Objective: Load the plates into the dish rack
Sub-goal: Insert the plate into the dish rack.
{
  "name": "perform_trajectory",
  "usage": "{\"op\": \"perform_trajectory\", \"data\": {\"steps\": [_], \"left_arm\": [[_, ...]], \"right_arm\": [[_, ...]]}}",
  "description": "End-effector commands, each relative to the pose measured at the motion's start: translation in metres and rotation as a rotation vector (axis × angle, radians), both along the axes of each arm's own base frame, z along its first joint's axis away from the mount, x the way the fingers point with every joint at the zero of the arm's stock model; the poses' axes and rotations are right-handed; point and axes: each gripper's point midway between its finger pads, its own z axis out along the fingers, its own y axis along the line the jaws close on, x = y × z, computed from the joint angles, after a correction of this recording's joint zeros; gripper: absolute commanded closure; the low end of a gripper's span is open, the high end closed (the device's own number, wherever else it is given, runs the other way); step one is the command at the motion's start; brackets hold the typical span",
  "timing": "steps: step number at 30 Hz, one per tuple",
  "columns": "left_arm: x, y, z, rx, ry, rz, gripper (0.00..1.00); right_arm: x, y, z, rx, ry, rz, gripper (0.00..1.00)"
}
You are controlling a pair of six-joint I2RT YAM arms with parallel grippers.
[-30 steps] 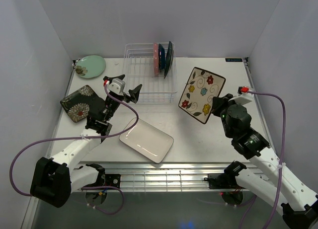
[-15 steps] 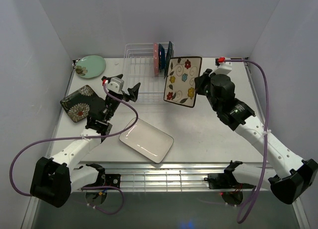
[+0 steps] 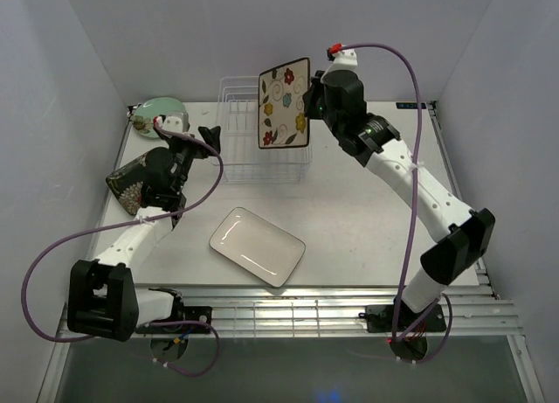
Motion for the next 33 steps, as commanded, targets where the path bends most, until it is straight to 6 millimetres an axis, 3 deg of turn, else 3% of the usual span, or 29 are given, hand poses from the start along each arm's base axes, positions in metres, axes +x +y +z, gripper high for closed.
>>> {"op": "perform_trajectory", "data": {"steps": [1,3,4,5,6,8,11,12,14,15,16,18,19,20,22,23,29,30,33], "left_arm": [[0.010,0.013,0.001,-0.097,0.064,-0.003,0.02],[0.014,0.018,-0.002,-0.114,0.078,-0.002,0.02],[0.014,0.019,-0.001,-0.120,0.080,-0.005,0.02],[0.015,0.020,-0.002,-0.123,0.082,-0.005,0.02],[0.017,0.022,-0.003,-0.127,0.088,-0.004,0.02],[0.019,0.024,-0.004,-0.130,0.094,-0.006,0.02],[0.028,0.027,-0.005,-0.122,0.112,-0.043,0.02],[0.032,0.023,0.003,-0.119,0.106,-0.070,0.02],[0.047,0.025,-0.008,-0.120,0.152,-0.073,0.02],[0.056,0.032,0.004,-0.124,0.140,-0.066,0.02],[0.067,0.031,-0.008,-0.125,0.177,-0.088,0.02],[0.080,0.029,-0.014,-0.148,0.221,-0.122,0.02],[0.088,0.034,0.002,-0.148,0.199,-0.161,0.02],[0.099,0.034,-0.016,-0.158,0.247,-0.180,0.02],[0.112,0.029,-0.008,-0.168,0.238,-0.210,0.02],[0.120,0.025,-0.023,-0.179,0.272,-0.236,0.02],[0.152,0.014,-0.041,-0.213,0.313,-0.311,0.02],[0.158,0.013,-0.054,-0.221,0.337,-0.314,0.02],[0.165,0.007,-0.061,-0.219,0.346,-0.331,0.02]], "right_arm": [[0.006,0.013,0.130,0.210,-0.274,0.028,0.92],[0.022,0.028,0.117,0.181,-0.241,0.042,0.92],[0.022,0.030,0.135,0.202,-0.271,0.046,0.92],[0.026,0.033,0.137,0.201,-0.273,0.046,0.92],[0.037,0.042,0.123,0.180,-0.246,0.046,0.92],[0.042,0.046,0.131,0.191,-0.264,0.046,0.92],[0.058,0.059,0.115,0.182,-0.255,0.037,0.92],[0.060,0.060,0.112,0.185,-0.256,0.034,0.92],[0.064,0.064,0.112,0.198,-0.271,0.032,0.92],[0.069,0.067,0.106,0.195,-0.266,0.028,0.92],[0.070,0.070,0.107,0.203,-0.279,0.025,0.92],[0.075,0.074,0.102,0.192,-0.286,0.000,0.92],[0.075,0.079,0.099,0.189,-0.291,0.000,0.92],[0.077,0.084,0.097,0.191,-0.300,-0.005,0.92],[0.078,0.088,0.094,0.181,-0.310,-0.020,0.92],[0.083,0.090,0.093,0.184,-0.324,-0.038,0.92],[0.082,0.103,0.084,0.129,-0.360,-0.109,0.92],[0.082,0.104,0.084,0.132,-0.367,-0.116,0.92],[0.082,0.105,0.081,0.119,-0.382,-0.148,0.92]]}}
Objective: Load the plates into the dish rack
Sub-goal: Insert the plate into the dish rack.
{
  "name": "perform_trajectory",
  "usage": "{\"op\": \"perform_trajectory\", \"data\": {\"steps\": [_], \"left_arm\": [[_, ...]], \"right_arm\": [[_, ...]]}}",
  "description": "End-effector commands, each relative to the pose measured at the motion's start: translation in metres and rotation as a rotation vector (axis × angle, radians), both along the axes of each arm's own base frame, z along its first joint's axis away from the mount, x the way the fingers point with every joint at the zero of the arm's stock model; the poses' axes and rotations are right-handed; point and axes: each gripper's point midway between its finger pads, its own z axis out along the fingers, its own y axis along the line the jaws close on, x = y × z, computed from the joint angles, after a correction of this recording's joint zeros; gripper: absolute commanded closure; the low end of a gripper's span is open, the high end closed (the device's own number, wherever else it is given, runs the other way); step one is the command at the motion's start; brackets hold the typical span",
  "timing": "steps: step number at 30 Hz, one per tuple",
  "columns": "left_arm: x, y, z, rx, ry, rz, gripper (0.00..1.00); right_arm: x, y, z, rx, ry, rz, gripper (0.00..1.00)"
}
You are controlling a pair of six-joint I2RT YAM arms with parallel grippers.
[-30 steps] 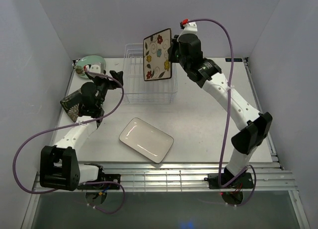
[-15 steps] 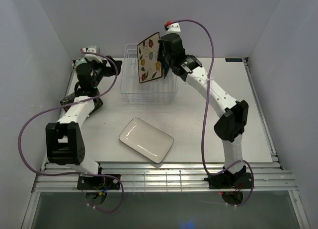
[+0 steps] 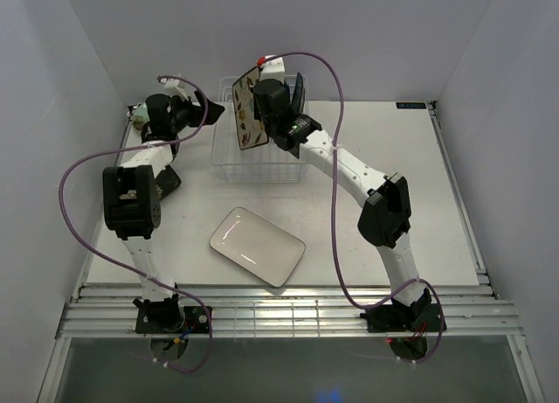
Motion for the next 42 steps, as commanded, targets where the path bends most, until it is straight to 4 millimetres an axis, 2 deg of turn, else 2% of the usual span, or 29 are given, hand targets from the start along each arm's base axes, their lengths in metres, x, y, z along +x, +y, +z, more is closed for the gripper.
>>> {"op": "perform_trajectory", "data": {"steps": [1,4,5,13,14,17,18,24,30,31,32,37,38,42], "left_arm": [[0.000,-0.015,0.023,-0.012,-0.038,-0.063,0.02],[0.001,-0.015,0.022,0.011,-0.050,-0.048,0.02],[-0.004,-0.039,0.023,0.014,-0.054,-0.086,0.02],[-0.001,-0.072,0.026,0.041,-0.069,-0.116,0.02],[0.000,-0.079,0.019,0.049,-0.053,-0.125,0.02],[0.005,-0.087,0.022,0.046,-0.041,-0.124,0.02],[0.008,-0.088,0.016,0.038,-0.020,-0.124,0.02],[0.018,-0.096,0.013,0.037,0.010,-0.122,0.02],[0.022,-0.107,-0.002,0.044,0.058,-0.134,0.02],[0.026,-0.107,0.002,0.043,0.051,-0.128,0.02],[0.027,-0.108,-0.008,0.046,0.083,-0.128,0.02],[0.033,-0.112,-0.012,0.054,0.088,-0.136,0.02],[0.034,-0.116,-0.020,0.066,0.101,-0.141,0.02],[0.037,-0.122,-0.027,0.079,0.122,-0.148,0.02]], "right_arm": [[-0.006,-0.013,0.152,0.312,-0.355,-0.096,0.92],[-0.006,-0.013,0.151,0.286,-0.376,-0.124,0.92],[-0.006,-0.015,0.152,0.273,-0.384,-0.140,0.92],[-0.009,-0.022,0.153,0.225,-0.408,-0.206,0.92],[-0.010,-0.024,0.154,0.226,-0.415,-0.222,0.92],[-0.010,-0.026,0.151,0.219,-0.416,-0.249,0.92],[-0.010,-0.027,0.150,0.193,-0.421,-0.252,0.92],[-0.009,-0.030,0.150,0.156,-0.446,-0.304,0.92],[-0.006,-0.028,0.141,0.111,-0.459,-0.329,0.92],[-0.008,-0.027,0.143,0.118,-0.473,-0.336,0.92],[-0.008,-0.025,0.139,0.106,-0.475,-0.345,0.92],[-0.007,-0.019,0.135,0.056,-0.514,-0.366,0.92],[-0.006,-0.018,0.134,0.057,-0.516,-0.367,0.92],[-0.004,-0.016,0.134,0.059,-0.535,-0.362,0.92]]}}
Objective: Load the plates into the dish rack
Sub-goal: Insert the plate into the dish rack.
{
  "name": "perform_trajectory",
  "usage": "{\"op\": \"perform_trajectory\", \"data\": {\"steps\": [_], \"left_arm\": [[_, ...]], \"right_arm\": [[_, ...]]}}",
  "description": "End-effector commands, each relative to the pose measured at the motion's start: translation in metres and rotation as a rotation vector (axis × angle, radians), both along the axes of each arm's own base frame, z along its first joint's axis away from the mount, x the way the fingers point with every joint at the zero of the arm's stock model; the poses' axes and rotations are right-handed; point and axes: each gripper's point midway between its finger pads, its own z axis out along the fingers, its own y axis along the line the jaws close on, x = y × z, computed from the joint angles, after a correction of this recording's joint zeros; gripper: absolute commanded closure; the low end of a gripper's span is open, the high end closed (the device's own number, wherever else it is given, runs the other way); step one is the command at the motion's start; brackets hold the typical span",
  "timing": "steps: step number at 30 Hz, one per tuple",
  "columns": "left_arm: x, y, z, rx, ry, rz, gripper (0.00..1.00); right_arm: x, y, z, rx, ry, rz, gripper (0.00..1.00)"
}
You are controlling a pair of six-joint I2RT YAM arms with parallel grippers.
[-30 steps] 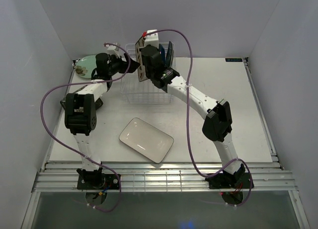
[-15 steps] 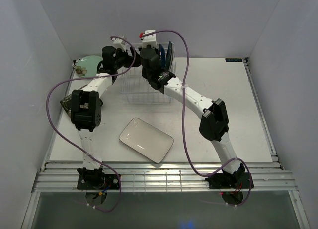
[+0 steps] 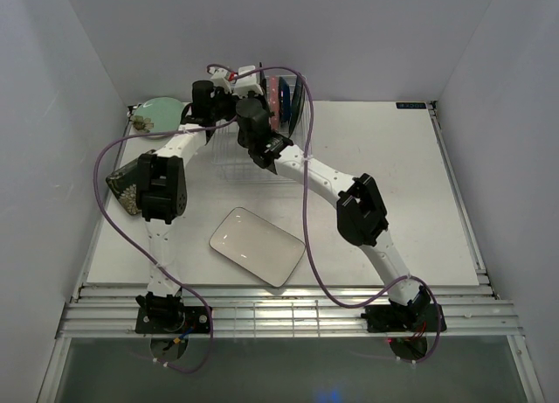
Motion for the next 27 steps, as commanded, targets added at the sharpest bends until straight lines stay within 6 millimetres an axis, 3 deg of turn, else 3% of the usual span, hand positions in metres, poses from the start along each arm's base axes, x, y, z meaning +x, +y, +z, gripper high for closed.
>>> {"op": "perform_trajectory", "data": {"steps": [1,9,10,14,27], "left_arm": [[0.002,-0.009,0.018,0.011,-0.025,-0.014,0.02],[0.009,-0.018,0.023,0.015,-0.039,-0.027,0.02],[0.008,-0.018,0.010,0.024,0.002,-0.028,0.02],[0.012,-0.021,0.002,0.037,0.011,-0.035,0.02],[0.020,-0.025,-0.010,0.065,0.020,-0.058,0.02]], "right_arm": [[-0.019,-0.021,0.125,0.299,-0.286,-0.018,0.92],[-0.018,-0.017,0.126,0.260,-0.358,-0.008,0.92],[-0.017,-0.015,0.125,0.259,-0.370,-0.005,0.92],[-0.014,-0.010,0.121,0.227,-0.399,0.003,0.92],[-0.005,0.004,0.101,0.141,-0.459,0.028,0.92]]}}
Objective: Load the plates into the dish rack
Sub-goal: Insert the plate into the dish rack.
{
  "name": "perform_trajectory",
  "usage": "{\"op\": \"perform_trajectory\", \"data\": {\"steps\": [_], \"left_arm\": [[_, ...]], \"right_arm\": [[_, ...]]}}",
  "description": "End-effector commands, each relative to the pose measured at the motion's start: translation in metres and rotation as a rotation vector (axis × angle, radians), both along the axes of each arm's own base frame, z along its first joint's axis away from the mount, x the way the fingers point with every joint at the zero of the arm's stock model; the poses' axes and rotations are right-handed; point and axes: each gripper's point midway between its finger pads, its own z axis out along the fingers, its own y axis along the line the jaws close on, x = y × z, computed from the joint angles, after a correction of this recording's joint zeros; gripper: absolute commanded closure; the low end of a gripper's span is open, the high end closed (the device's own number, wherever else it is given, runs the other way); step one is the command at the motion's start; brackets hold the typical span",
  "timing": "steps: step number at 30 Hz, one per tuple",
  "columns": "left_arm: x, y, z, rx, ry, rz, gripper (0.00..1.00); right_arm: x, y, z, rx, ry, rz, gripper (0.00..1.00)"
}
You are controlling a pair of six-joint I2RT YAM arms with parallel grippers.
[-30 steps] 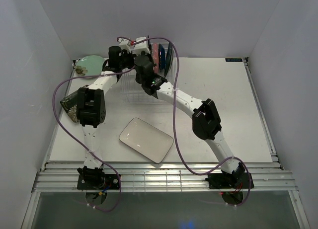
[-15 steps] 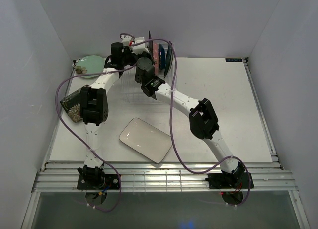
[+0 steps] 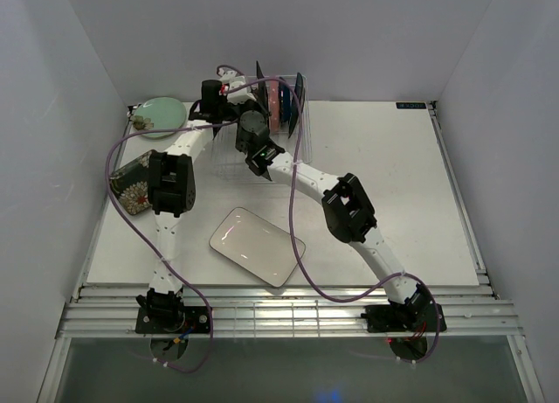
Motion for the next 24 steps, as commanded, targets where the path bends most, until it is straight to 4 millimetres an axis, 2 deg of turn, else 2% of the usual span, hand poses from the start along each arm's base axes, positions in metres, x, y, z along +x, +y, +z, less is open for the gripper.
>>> {"op": "perform_trajectory", "data": {"steps": [1,12,17,18,20,21,24], "left_arm": [[-0.002,-0.017,0.031,-0.006,-0.058,-0.056,0.02],[-0.006,-0.026,0.045,-0.015,-0.071,-0.083,0.02],[-0.004,-0.027,0.042,-0.015,-0.060,-0.083,0.02],[-0.003,-0.027,0.034,-0.012,-0.048,-0.084,0.02],[0.000,-0.028,0.034,-0.008,-0.047,-0.083,0.02],[0.001,-0.028,0.027,-0.006,-0.035,-0.083,0.02],[0.003,-0.029,0.028,-0.010,-0.032,-0.086,0.02]], "right_arm": [[-0.024,-0.006,0.108,0.239,-0.296,0.079,0.92],[-0.033,-0.003,0.109,0.221,-0.341,0.088,0.92],[-0.035,-0.003,0.109,0.210,-0.361,0.084,0.92],[-0.035,-0.001,0.104,0.199,-0.362,0.084,0.92],[-0.036,0.000,0.103,0.180,-0.377,0.086,0.92],[-0.036,0.000,0.102,0.180,-0.385,0.086,0.92],[-0.034,0.003,0.098,0.158,-0.386,0.090,0.92]]}}
